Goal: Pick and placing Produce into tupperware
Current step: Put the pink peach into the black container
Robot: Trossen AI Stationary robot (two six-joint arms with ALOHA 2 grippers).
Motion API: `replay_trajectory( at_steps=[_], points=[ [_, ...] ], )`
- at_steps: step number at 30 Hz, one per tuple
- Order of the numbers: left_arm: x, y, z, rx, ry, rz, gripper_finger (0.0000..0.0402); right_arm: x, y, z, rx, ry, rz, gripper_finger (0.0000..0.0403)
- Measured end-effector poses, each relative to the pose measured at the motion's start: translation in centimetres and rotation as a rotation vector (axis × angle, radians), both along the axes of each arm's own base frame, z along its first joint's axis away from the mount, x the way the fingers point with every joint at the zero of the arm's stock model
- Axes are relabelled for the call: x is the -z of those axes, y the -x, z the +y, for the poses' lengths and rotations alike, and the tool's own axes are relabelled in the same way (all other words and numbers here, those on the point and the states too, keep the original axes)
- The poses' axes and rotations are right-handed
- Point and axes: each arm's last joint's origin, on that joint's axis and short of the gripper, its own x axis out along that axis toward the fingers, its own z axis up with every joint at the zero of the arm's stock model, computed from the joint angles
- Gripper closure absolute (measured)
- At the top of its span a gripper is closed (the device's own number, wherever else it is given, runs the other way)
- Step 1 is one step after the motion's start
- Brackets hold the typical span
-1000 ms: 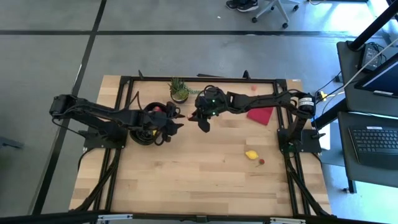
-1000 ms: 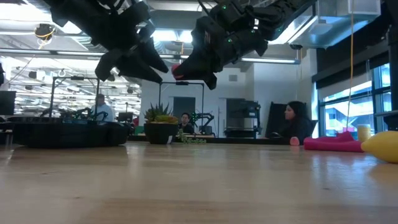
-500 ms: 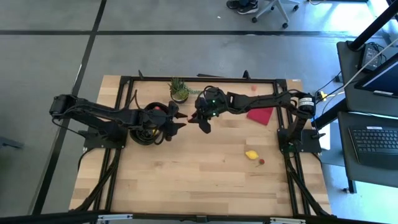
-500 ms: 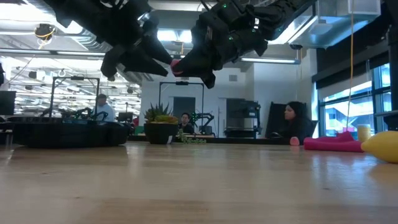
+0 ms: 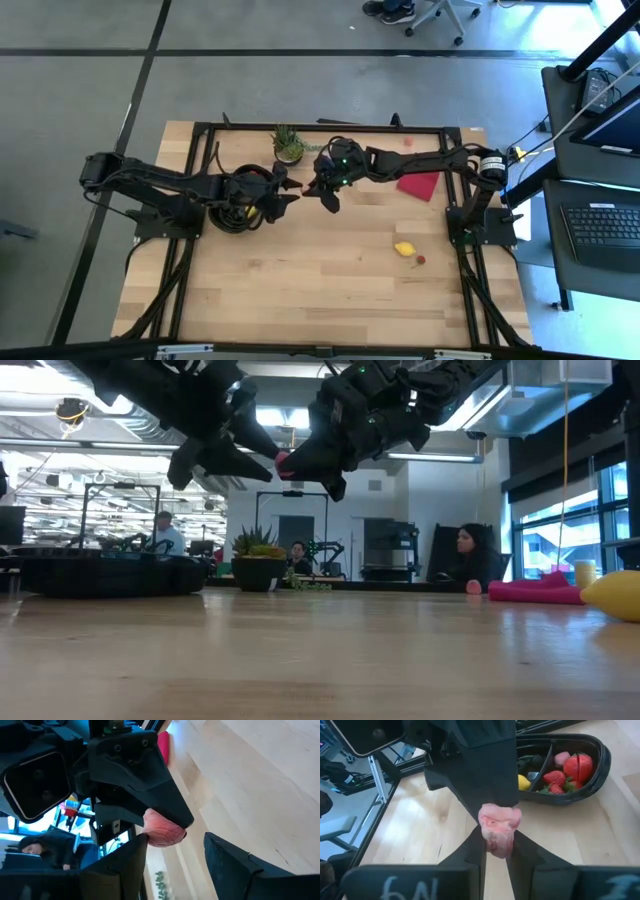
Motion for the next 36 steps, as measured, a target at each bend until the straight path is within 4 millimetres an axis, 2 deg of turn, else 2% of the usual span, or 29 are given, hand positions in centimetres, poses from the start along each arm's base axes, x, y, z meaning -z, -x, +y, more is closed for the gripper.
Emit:
replay_trajectory(
  at_steps=[8,13,36],
  points=[
    [-0.29,-0.1,0.14,-0.041,-0.014,-0.025,0.0209,-0.02,-0.03,0.14,-0.005,0.001,0.008,0.0346],
    [-0.28,-0.19,-0.13,0.047,0.03,-0.03,0.0209,0.03,-0.02,0.31,-0.028,0.012,0.005,0.0346],
    [-0.55,-0.36,-0.39,0.159,0.079,-0.063,0.0209,-0.39,-0.25,0.42,-0.058,0.006,-0.05,0.0346]
  ],
)
